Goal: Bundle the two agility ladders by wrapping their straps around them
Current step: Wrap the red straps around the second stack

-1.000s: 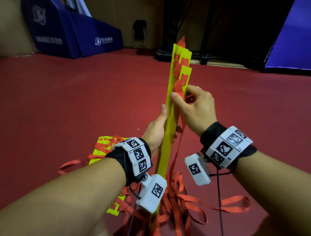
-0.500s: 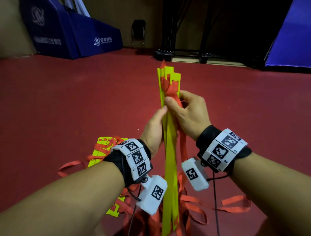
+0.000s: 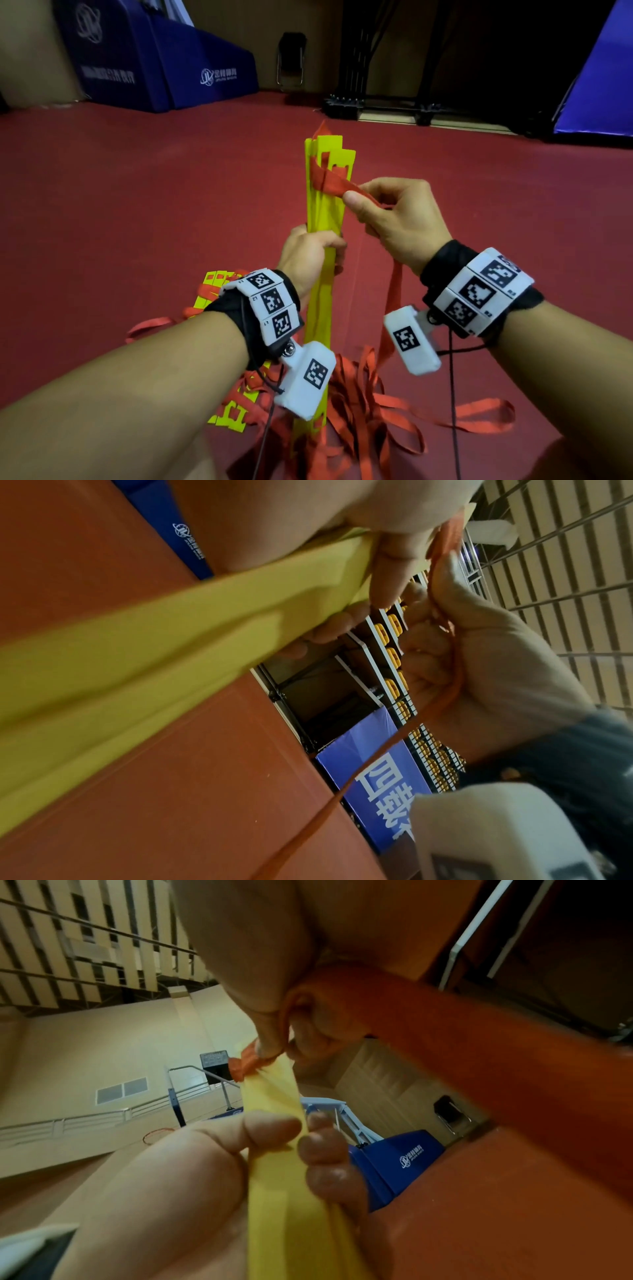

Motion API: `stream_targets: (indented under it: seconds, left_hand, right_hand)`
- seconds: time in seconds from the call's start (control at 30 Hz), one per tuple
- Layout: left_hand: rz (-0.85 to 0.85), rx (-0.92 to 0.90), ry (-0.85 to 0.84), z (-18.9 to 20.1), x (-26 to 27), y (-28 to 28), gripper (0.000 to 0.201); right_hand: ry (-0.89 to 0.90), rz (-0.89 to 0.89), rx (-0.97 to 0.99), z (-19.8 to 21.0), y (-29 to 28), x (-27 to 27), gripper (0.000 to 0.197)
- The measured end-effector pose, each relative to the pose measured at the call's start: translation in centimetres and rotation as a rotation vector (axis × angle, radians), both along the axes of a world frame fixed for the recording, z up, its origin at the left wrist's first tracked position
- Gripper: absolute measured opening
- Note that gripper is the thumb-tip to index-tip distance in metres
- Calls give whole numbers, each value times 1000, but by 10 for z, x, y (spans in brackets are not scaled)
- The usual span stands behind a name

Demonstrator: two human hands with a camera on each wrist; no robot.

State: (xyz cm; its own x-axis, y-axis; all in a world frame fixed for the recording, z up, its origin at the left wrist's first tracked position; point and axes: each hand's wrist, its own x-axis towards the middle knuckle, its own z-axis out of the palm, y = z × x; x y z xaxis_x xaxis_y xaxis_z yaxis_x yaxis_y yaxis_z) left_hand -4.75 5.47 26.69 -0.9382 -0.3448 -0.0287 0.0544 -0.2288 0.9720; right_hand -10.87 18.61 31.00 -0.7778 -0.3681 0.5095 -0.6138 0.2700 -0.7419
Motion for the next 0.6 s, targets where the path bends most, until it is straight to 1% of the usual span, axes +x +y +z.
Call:
stream_targets:
  seconds: [0.07, 0.1, 0.17, 0.23, 0.27, 0.33, 0.37, 0.43, 0.5, 0.6]
  left_hand:
    - [25, 32, -1, -1, -1, -2, 26]
    - [23, 40, 0, -1, 0, -2, 23]
    - [10, 47, 15, 0, 2, -1, 17]
    - [9, 68, 23, 1, 3, 0, 15]
    - [10, 80, 26, 2, 3, 1, 23]
    - [3, 86, 29, 4, 2, 2, 44]
    - [-5, 83, 38, 5, 2, 2, 48]
    - [-18, 82, 53, 6, 4, 2, 43]
    - [-31, 94, 50, 5, 5, 3, 37]
    - [-82, 130, 65, 6, 5, 2, 30]
  right_hand:
    - [96, 14, 6, 2, 4, 0, 29]
    - [114, 36, 0, 3, 5, 0, 28]
    - [94, 105, -21, 2, 5, 2, 27]
    - [29, 168, -14, 1, 4, 4, 29]
    - [-15, 200, -2, 0, 4, 4, 32]
    - [-115, 257, 18, -2, 3, 7, 37]
    - [-166, 275, 23, -3, 2, 9, 40]
    - [-249, 289, 19, -7, -2, 14, 44]
    - [-290, 276, 15, -9, -5, 17, 47]
    - [-356, 199, 3, -12, -9, 17, 51]
